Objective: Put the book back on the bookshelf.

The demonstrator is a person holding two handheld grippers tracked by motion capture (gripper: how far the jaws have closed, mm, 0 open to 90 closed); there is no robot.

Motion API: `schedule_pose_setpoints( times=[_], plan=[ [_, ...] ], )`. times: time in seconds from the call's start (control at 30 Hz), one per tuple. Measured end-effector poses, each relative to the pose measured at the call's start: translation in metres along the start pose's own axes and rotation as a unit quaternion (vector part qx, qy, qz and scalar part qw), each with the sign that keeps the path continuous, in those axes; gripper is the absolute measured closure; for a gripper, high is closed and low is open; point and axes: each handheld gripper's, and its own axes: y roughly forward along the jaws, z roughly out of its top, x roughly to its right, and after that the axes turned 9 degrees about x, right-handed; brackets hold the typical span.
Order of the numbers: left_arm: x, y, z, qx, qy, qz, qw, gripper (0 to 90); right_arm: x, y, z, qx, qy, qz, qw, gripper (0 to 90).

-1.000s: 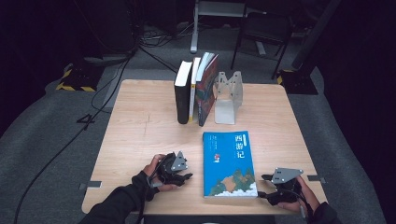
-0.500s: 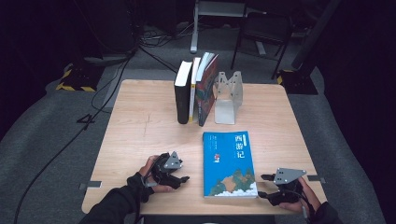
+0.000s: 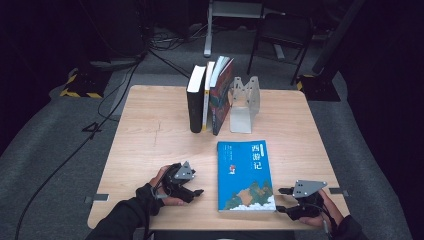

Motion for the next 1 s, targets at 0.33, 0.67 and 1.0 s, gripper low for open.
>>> schedule_pose_setpoints(
  times=[0.33,0.67,1.0],
  plan=[
    [0.011,0.001,0.011,-0.035,0.010,0.001,0.9994,22.7,-0.003,-0.002,0.008,0.028,-0.012,-0.009,0.9995,35.8],
    [0.044,0.002,0.040,0.007,0.024,-0.038,0.9990,20.0,-0.002,-0.004,0.016,0.065,0.002,-0.015,0.9978,34.3],
    [0.093,0.037,0.069,0.000,0.048,-0.065,0.9967,22.6,-0.001,-0.006,0.027,0.101,0.003,-0.028,0.9945,33.3]
  ],
)
